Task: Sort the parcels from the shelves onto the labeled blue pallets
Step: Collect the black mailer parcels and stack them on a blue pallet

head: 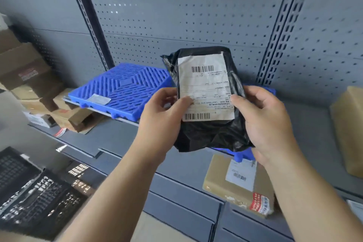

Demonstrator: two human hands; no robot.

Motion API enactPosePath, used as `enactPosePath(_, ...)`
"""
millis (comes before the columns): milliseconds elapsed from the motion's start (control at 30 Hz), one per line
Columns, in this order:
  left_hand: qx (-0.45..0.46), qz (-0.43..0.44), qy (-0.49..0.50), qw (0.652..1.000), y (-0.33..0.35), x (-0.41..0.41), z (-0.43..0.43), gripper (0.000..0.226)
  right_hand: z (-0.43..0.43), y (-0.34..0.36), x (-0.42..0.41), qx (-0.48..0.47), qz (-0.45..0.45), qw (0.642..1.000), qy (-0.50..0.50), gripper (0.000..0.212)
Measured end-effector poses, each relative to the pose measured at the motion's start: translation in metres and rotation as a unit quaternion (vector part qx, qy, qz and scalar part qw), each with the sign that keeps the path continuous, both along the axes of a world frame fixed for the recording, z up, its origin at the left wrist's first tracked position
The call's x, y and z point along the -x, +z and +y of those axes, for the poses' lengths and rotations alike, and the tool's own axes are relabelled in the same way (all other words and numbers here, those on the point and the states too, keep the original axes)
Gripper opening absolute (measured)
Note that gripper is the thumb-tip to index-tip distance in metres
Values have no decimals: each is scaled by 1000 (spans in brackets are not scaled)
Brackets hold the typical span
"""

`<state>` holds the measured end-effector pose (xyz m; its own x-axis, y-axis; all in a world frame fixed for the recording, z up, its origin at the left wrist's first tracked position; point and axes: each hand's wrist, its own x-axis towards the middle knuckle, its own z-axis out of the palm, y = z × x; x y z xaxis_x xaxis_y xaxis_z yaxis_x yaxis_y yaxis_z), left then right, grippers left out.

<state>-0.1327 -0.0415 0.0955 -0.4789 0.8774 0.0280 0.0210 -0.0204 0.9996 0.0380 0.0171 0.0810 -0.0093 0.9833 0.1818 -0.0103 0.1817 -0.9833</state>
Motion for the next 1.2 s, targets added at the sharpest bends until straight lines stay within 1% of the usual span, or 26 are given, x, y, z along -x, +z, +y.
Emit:
enactPosePath(67,1,29,-41,999,3,-2,18,17,6,2,-6,2,3,999,-41,18)
enactPosePath(167,-4,104,-94,990,7,-4,39,13,9,3,-16,5,4,995,-99,13)
enactPosePath(367,-18,239,-187,953,14,-14,68,17,8,2,-32,19,26,985,-172,14)
enactPosePath(600,3,292,-244,925,12,-32,89,16,12,-4,-54,51,37,976,-210,15)
enactPosePath(867,36,357,-248,900,12,-52,107,20,28,-13,-74,87,39,972,-216,11)
enactPosePath(1000,33,363,-254,896,11,-61,112,15,36,-19,-80,99,33,969,-224,11)
enactPosePath(1133,23,409,-233,882,13,-67,113,9,43,-27,-83,113,9,967,-227,11)
enactPosePath(1200,5,443,-196,875,9,-68,113,26,45,-30,-83,130,-7,968,-213,10)
